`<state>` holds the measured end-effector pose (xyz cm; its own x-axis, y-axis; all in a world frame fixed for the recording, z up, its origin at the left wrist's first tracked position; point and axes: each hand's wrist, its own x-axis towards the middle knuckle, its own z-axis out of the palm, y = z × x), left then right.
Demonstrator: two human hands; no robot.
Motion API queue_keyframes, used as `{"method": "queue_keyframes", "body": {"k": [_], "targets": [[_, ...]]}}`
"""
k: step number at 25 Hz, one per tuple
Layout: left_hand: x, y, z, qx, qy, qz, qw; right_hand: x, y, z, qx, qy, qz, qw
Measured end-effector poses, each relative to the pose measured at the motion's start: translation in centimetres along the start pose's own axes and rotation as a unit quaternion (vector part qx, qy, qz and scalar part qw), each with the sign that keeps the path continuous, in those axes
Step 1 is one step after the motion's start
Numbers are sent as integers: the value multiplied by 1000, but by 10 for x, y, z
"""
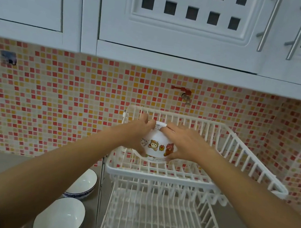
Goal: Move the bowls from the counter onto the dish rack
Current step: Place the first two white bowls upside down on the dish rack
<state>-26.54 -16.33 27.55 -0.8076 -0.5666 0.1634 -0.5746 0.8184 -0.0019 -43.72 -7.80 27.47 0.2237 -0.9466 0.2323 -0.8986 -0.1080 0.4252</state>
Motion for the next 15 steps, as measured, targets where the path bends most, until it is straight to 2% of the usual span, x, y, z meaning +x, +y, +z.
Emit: {"method": "queue_keyframes", "body": {"k": [4, 7, 10, 12, 15], "targets": [[-6, -4, -4, 6, -38, -15, 999, -2, -2, -13, -8, -23, 27, 999], [-22, -21, -31, 6, 9, -31, 999, 4, -11, -40, 24, -6, 62, 998], [-54, -61, -57, 22, 66, -102, 992, 31, -47, -71, 63, 57, 65, 994], [-82, -94, -59, 19, 59, -157, 986, 61, -87, -84, 91, 94, 50, 990], [-132, -140, -39, 8, 25, -233, 972, 105, -159, -86, 137, 78, 42, 987]]}}
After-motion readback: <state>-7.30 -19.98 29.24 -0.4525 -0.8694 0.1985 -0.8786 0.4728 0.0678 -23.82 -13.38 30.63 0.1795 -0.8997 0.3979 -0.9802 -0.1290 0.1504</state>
